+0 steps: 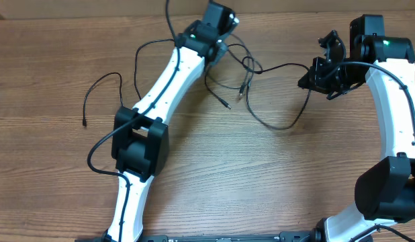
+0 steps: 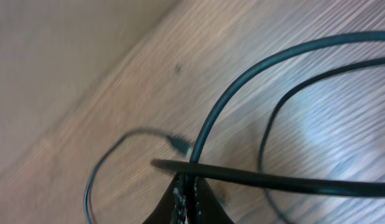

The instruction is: Untangle cables

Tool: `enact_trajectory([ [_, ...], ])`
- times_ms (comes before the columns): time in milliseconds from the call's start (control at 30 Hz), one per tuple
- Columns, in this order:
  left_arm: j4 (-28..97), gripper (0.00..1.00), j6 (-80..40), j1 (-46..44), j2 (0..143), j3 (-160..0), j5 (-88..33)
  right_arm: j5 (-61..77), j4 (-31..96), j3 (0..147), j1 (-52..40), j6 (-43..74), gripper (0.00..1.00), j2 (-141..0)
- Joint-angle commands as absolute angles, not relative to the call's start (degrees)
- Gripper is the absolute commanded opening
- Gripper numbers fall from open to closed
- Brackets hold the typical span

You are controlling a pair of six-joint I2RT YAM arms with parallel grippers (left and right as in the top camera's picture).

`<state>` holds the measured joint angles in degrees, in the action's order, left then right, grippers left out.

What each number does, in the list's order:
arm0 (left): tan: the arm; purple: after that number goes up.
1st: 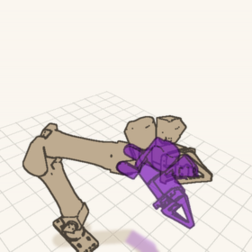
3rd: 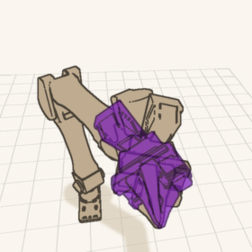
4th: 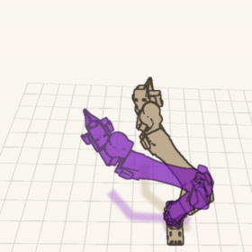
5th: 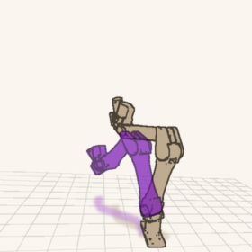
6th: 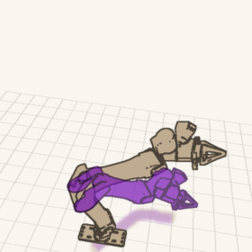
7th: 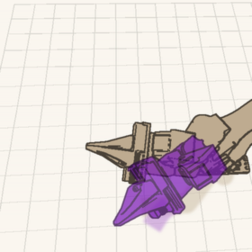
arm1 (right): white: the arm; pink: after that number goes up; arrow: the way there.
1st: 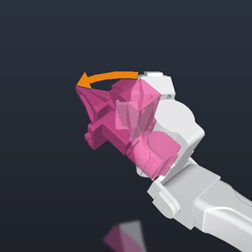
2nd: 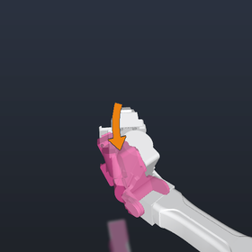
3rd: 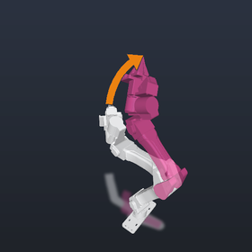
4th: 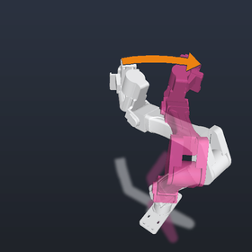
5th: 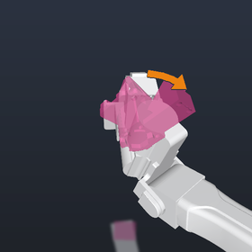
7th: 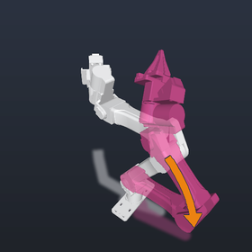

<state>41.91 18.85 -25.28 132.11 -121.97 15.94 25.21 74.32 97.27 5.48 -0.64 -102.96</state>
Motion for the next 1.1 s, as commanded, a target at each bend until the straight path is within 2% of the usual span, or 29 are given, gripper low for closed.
enact_trajectory([
  [0,44.7,0.04,16.1,-23.0,128.5,-123.2,17.0,16.0,73.5,98.3,5.4,3.7,0.04,-101.0],
  [500,53.8,0.04,14.0,-17.2,128.4,-123.2,17.0,-14.7,70.5,98.3,5.8,20.9,0.04,-101.0],
  [1067,55.7,0.05,11.5,-12.3,125.6,-123.2,17.2,-13.0,70.3,98.3,22.0,23.9,0.04,-101.0],
])
